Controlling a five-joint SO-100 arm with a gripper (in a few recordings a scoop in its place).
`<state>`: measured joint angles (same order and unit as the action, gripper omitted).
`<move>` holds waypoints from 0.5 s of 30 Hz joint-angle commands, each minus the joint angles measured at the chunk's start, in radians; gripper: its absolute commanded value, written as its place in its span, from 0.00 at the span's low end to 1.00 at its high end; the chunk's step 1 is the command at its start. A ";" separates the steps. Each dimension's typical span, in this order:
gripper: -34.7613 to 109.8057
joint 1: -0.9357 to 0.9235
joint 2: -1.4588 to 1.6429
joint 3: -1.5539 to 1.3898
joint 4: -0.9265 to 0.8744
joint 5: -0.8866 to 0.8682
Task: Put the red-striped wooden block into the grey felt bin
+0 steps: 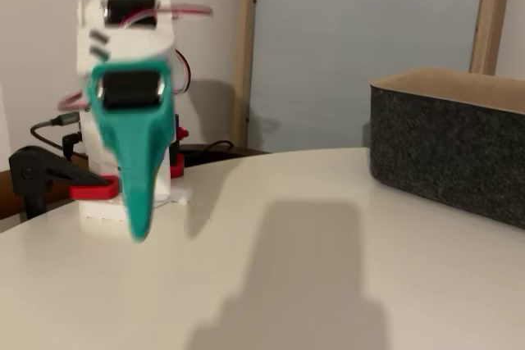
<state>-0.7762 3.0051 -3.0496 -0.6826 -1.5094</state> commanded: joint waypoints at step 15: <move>0.24 -0.089 0.213 -0.095 -0.170 -0.054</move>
<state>-0.8575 3.1815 -3.1324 -0.7992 -1.5555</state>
